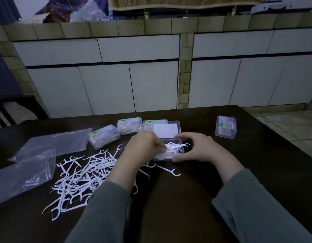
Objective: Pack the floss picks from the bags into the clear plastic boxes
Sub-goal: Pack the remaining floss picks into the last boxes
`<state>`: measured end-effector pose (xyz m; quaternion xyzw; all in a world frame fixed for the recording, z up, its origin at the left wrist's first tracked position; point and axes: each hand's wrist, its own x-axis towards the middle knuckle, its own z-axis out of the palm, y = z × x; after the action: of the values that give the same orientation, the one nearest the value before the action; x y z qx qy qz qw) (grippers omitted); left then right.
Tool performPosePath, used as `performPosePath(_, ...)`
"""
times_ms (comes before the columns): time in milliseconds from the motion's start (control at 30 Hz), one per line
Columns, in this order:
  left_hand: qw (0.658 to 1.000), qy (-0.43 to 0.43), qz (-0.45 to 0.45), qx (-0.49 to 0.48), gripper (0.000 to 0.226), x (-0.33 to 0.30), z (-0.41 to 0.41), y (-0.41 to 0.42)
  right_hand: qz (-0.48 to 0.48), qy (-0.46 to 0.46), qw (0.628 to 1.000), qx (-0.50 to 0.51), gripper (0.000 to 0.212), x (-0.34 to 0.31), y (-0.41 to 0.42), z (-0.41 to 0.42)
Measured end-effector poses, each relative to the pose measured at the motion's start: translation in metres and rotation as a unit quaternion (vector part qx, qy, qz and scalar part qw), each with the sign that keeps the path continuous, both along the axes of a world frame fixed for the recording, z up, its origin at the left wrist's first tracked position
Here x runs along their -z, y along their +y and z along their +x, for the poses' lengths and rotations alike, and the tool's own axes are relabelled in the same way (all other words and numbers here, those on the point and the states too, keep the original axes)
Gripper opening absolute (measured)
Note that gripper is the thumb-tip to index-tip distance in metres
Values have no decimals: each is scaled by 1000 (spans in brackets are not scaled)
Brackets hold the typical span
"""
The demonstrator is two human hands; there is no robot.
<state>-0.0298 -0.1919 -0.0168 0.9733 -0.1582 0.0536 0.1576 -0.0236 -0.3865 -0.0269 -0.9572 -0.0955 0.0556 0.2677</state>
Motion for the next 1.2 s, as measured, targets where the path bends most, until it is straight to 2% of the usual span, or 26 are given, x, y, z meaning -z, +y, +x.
performPosePath(133, 998, -53, -17, 26, 25, -3, -4, -10, 9, 7, 1000, -13, 78, 1, -1, 3)
performPosePath(200, 997, -35, -35, 61, 28, -2, -6, -23, 33, 18, 999, -25, 75, 2, -3, 4)
performPosePath(300, 996, 3, -68, 60, 29, 0, -5, -40, 79, 29, 996, -28, 70, 5, -4, 5)
performPosePath(433, 996, -6, -68, 59, 25, 4, -1, -53, 103, 20, 994, -28, 53, 7, -6, 5)
performPosePath(533, 995, -3, -78, 70, 24, 3, 3, -52, 103, 26, 994, -31, 59, 7, -4, 4)
performPosePath(600, 994, -1, -88, 72, 24, 2, 4, -48, 97, 26, 994, -29, 79, 7, -4, 4)
performPosePath(633, 989, -1, -133, 65, 21, 1, 4, -44, 90, 27, 995, -24, 87, 7, -3, 3)
performPosePath(733, 947, -11, -318, 40, 15, -1, 2, -31, 78, 22, 996, -27, 84, 5, -4, 2)
performPosePath(800, 903, -17, -429, 9, 17, -2, 1, -26, 78, 19, 996, -36, 76, 5, -4, 1)
performPosePath(900, 837, -14, -546, -22, 17, -1, 1, -29, 75, 16, 997, -29, 79, 6, -2, 2)
performPosePath(1000, 801, 16, -596, -52, 16, 4, 2, -36, 75, 12, 997, -29, 80, 8, -1, 4)
performPosePath(1200, 814, 76, -570, -88, 14, 8, 4, -33, 67, 14, 997, -21, 82, 10, -2, 6)
